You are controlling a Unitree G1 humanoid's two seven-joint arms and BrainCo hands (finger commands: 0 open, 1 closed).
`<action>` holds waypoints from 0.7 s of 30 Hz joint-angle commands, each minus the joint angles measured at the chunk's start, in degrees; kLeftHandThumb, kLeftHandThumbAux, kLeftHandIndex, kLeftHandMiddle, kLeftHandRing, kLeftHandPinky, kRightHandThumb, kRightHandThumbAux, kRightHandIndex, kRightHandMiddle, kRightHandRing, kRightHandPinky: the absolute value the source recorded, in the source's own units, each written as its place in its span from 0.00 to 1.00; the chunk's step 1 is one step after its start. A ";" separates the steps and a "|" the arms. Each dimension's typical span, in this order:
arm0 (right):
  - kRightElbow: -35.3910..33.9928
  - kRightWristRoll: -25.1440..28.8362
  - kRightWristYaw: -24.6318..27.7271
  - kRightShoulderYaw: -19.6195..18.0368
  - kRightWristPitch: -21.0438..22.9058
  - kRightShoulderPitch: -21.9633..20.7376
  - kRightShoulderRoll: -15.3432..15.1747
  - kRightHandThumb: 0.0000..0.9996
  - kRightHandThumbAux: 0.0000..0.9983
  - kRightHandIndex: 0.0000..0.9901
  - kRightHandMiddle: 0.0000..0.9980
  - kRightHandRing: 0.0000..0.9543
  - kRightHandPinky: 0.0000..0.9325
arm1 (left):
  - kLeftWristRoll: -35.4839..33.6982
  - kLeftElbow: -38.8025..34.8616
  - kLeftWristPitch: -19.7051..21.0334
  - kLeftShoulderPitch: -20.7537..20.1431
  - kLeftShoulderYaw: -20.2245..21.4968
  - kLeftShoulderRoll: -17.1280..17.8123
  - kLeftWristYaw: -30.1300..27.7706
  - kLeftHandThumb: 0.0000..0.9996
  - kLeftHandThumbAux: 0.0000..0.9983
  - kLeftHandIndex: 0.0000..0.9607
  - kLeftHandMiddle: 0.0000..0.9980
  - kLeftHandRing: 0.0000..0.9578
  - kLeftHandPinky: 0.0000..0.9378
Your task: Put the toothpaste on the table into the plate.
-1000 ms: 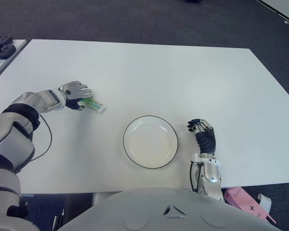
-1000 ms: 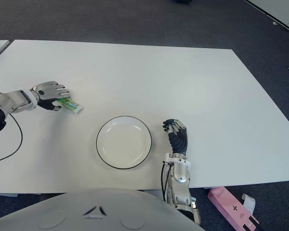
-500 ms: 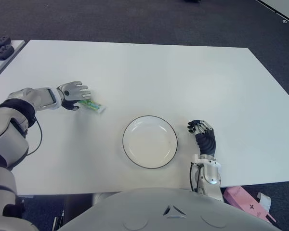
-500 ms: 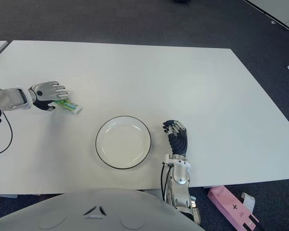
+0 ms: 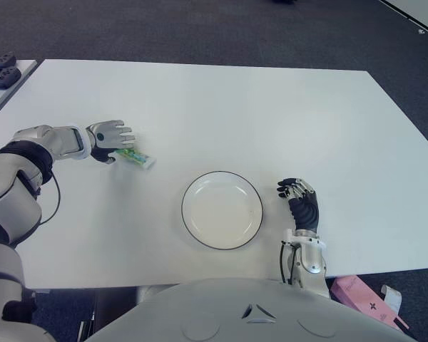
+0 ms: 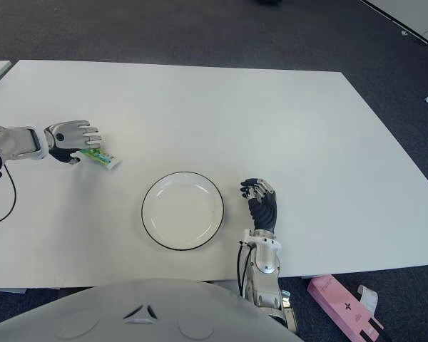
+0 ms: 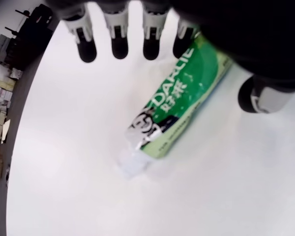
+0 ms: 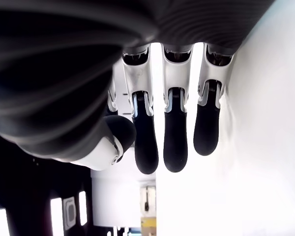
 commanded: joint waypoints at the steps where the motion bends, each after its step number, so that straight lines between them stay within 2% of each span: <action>1: 0.29 0.07 -0.21 -0.03 0.52 0.59 0.58 0.71 0.73 0.43 0.49 0.50 0.50 | -0.31 0.56 -1.83 1.16 -0.65 -1.43 -1.52 0.45 0.34 0.00 0.01 0.00 0.09; 14: 0.50 0.76 0.04 -0.42 0.46 0.53 0.56 0.71 0.73 0.43 0.49 0.51 0.51 | -5.25 2.18 -3.04 3.10 1.51 -2.90 -3.71 0.45 0.32 0.00 0.05 0.05 0.15; 21: 0.80 0.41 -0.07 -0.75 0.36 0.20 0.19 0.71 0.73 0.43 0.49 0.51 0.51 | -9.48 4.13 -4.78 4.04 3.74 -3.88 -6.93 0.45 0.33 0.08 0.15 0.17 0.34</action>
